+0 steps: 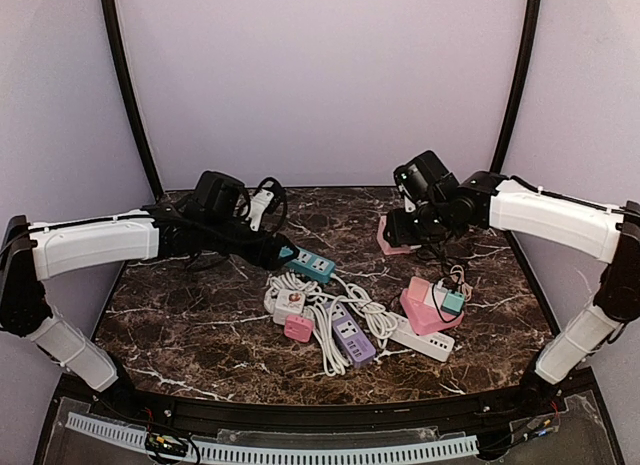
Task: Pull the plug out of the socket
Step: Place the plug at the center of the board.
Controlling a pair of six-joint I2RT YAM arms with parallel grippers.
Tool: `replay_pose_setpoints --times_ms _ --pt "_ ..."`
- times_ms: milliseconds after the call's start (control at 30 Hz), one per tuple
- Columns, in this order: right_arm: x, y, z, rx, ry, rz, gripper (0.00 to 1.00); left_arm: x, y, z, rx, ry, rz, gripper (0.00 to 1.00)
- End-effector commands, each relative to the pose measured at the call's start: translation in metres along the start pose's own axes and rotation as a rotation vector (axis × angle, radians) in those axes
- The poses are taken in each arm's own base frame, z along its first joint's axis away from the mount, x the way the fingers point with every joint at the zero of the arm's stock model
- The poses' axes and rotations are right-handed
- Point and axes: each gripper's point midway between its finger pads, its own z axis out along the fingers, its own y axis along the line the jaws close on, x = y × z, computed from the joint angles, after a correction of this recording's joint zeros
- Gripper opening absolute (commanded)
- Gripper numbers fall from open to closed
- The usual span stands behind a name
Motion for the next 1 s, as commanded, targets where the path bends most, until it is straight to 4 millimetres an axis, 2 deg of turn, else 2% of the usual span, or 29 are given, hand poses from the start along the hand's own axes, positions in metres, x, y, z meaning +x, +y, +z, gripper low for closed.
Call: replay_pose_setpoints --times_ms 0,133,267,367,667,967 --pt "-0.039 -0.006 0.013 -0.066 -0.137 0.03 0.0 -0.007 -0.003 -0.013 0.023 -0.021 -0.022 0.82" --pt "-0.058 -0.016 0.037 -0.088 -0.151 0.06 0.0 -0.004 -0.006 -0.009 0.043 -0.005 -0.039 0.82" --pt "-0.07 -0.034 0.067 -0.089 -0.138 0.095 0.0 0.002 -0.009 -0.003 0.068 0.017 -0.059 0.82" --pt "-0.072 -0.048 0.088 -0.104 -0.109 0.161 0.0 0.007 -0.011 0.003 0.087 0.033 -0.082 0.82" --pt "-0.07 -0.061 0.131 -0.162 -0.057 0.236 0.0 0.015 -0.011 0.01 0.097 0.062 -0.113 0.82" --pt "-0.062 -0.072 0.155 -0.164 -0.008 0.267 0.26 0.021 -0.009 0.018 0.095 0.095 -0.12 0.82"
